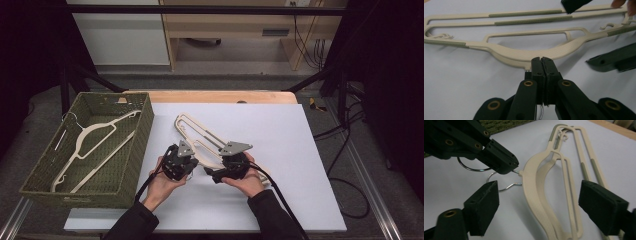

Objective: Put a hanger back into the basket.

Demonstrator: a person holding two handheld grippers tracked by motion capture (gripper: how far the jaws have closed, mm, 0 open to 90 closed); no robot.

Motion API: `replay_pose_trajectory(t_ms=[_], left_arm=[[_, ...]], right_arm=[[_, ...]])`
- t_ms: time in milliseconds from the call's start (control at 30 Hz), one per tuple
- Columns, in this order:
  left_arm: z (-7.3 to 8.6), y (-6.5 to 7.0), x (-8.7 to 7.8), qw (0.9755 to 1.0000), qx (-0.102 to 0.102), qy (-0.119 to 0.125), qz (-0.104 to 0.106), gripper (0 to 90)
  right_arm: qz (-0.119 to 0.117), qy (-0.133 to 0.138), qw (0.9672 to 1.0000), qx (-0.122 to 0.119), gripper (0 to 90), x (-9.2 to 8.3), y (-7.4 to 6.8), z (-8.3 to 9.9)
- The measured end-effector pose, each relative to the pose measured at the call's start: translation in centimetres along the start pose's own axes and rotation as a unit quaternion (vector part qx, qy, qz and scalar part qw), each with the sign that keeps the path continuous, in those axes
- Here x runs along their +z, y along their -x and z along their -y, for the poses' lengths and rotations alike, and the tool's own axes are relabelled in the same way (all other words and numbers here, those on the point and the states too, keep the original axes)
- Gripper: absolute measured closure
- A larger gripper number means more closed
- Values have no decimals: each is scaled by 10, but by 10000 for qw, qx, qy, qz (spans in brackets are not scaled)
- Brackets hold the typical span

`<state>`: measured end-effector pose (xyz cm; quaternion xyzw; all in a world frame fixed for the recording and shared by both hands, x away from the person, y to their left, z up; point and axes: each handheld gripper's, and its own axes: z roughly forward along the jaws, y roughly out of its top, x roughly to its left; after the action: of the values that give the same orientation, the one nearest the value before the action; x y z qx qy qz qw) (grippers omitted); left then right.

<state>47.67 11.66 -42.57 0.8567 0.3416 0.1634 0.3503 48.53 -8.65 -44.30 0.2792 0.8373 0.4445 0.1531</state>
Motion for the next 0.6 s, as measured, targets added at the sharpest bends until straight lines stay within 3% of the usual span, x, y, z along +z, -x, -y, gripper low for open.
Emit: replay_pose_trajectory(t_ms=[233,500,600], left_arm=[[-3,2,-4,10000,0,46,26,888],[-5,4,-7,10000,19,7,47,887],[-5,4,-8,10000,51,-23,46,887]], right_arm=[[104,-313,9992,-211,318,12,-4,3],[170,-612,9970,-441,587,20,-3,7],[55,-612,9966,-548,677,21,-4,8]])
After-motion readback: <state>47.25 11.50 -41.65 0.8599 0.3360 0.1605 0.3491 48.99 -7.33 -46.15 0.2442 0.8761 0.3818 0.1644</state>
